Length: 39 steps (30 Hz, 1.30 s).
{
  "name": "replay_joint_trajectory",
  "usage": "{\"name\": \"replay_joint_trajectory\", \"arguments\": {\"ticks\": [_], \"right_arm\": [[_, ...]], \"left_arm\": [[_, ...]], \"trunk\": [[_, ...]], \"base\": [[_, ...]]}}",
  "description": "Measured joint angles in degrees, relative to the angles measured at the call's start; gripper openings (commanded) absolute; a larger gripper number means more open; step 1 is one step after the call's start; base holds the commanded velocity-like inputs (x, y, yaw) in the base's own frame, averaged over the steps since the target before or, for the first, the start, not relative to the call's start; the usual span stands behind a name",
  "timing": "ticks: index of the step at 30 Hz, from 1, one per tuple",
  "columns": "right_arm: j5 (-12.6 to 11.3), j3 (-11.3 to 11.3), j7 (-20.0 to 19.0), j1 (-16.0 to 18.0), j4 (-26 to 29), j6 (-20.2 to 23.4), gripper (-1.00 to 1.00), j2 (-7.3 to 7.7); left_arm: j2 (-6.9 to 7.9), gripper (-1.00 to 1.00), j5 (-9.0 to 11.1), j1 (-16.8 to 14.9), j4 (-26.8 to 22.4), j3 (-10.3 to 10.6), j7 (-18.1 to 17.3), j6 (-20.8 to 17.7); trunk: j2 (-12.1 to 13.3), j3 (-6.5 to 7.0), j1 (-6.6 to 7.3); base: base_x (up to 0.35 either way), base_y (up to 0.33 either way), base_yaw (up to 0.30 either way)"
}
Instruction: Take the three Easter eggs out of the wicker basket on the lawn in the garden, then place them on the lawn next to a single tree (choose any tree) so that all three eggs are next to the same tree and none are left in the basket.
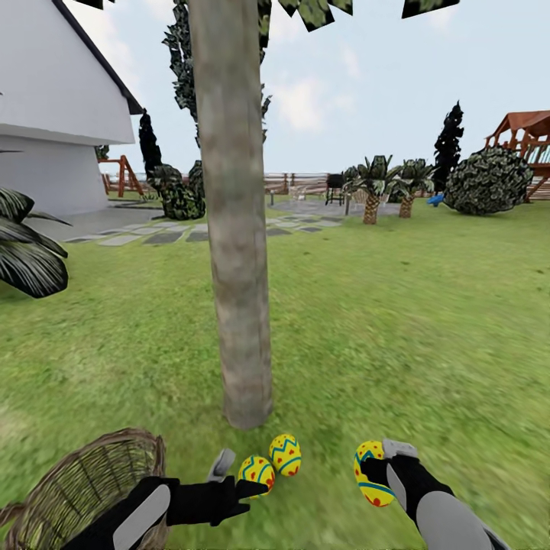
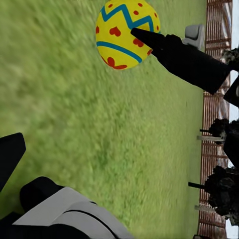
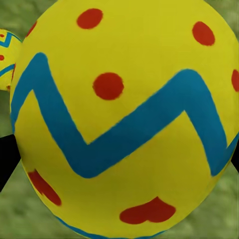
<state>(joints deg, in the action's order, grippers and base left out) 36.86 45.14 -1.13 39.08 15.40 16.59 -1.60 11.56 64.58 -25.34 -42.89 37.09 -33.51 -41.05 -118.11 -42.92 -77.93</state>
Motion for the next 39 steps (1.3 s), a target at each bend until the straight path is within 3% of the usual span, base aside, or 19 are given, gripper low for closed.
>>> {"name": "replay_joint_trajectory", "arguments": {"ticks": [16, 28, 39], "right_arm": [[-0.1, 0.0, -0.1, -0.9, -0.1, -0.1, -1.00, 0.09], [-0.2, 0.0, -0.2, -2.0, -0.2, 0.0, -1.00, 0.25], [-0.3, 0.0, -0.2, -2.2, -0.3, -0.1, -1.00, 0.36]], "left_arm": [[-0.02, 1.00, 0.3, 0.0, 0.0, 0.1, -0.3, 0.1], [-0.03, 1.00, 0.3, 0.0, 0.2, 0.1, -0.3, 0.1], [-0.90, 1.00, 0.3, 0.0, 0.6, 0.1, -0.3, 0.1]], "trunk": [[0.0, -1.21, 0.00], [0.0, -1.55, 0.00], [0.0, -1.67, 0.00]], "base": [[0.055, -0.050, -0.096], [0.000, 0.000, -0.255], [0.000, 0.000, -0.279]]}}
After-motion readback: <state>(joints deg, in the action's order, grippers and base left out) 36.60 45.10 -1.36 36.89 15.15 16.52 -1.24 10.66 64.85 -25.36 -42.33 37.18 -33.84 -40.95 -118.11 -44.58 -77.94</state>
